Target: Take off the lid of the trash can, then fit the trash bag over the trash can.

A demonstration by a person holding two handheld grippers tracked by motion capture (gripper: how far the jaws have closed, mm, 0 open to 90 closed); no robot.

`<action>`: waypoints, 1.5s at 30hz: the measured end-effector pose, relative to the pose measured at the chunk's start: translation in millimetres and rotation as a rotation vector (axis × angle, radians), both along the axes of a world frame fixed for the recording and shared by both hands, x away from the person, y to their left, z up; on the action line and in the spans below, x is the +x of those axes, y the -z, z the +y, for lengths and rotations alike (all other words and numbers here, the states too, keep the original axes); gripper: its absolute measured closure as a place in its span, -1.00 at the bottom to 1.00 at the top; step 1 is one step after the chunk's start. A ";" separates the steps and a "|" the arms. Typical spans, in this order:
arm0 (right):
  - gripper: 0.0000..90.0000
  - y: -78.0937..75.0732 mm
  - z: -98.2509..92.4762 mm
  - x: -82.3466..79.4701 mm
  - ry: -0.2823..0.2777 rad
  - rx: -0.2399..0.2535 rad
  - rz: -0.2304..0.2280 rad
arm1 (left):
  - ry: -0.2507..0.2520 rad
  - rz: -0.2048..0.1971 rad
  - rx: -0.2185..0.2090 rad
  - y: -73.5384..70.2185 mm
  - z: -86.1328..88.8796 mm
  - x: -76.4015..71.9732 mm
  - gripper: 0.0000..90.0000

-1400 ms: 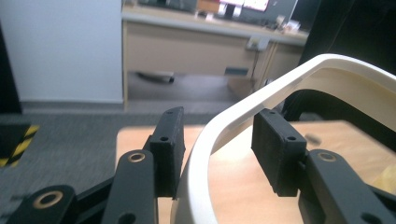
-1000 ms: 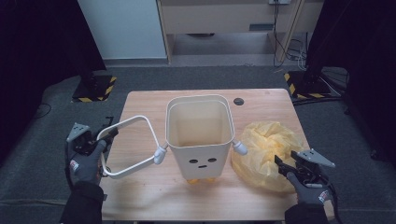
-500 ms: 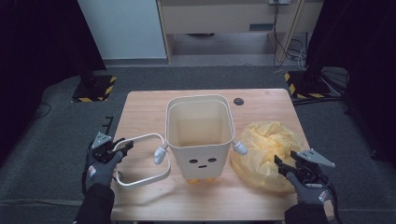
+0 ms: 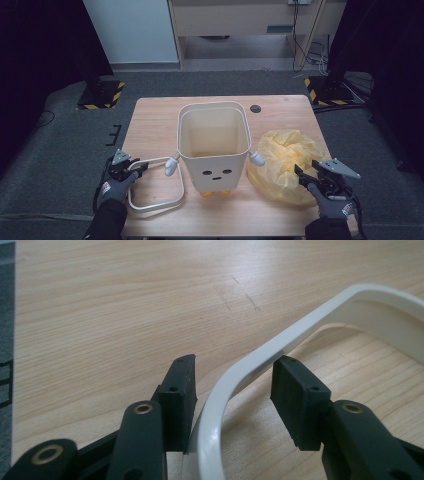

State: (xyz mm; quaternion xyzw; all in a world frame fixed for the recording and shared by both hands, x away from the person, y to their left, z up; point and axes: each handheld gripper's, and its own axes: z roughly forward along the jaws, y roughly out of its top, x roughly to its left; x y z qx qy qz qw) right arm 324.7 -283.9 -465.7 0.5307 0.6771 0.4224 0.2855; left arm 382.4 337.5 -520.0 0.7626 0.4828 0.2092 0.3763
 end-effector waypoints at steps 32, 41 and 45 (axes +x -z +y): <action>-0.32 -29.8 8.8 22.0 -0.006 -0.010 -0.059 | -0.077 -0.097 -0.195 -36.2 5.2 -61.2 -0.27; -0.36 -10.1 26.0 41.1 -0.019 -0.085 0.086 | -0.066 -0.091 -0.203 -35.9 1.5 -60.3 -0.27; -0.22 2.6 35.6 48.2 -0.050 -0.139 0.128 | -0.065 -0.089 -0.206 -35.3 1.7 -59.4 -0.27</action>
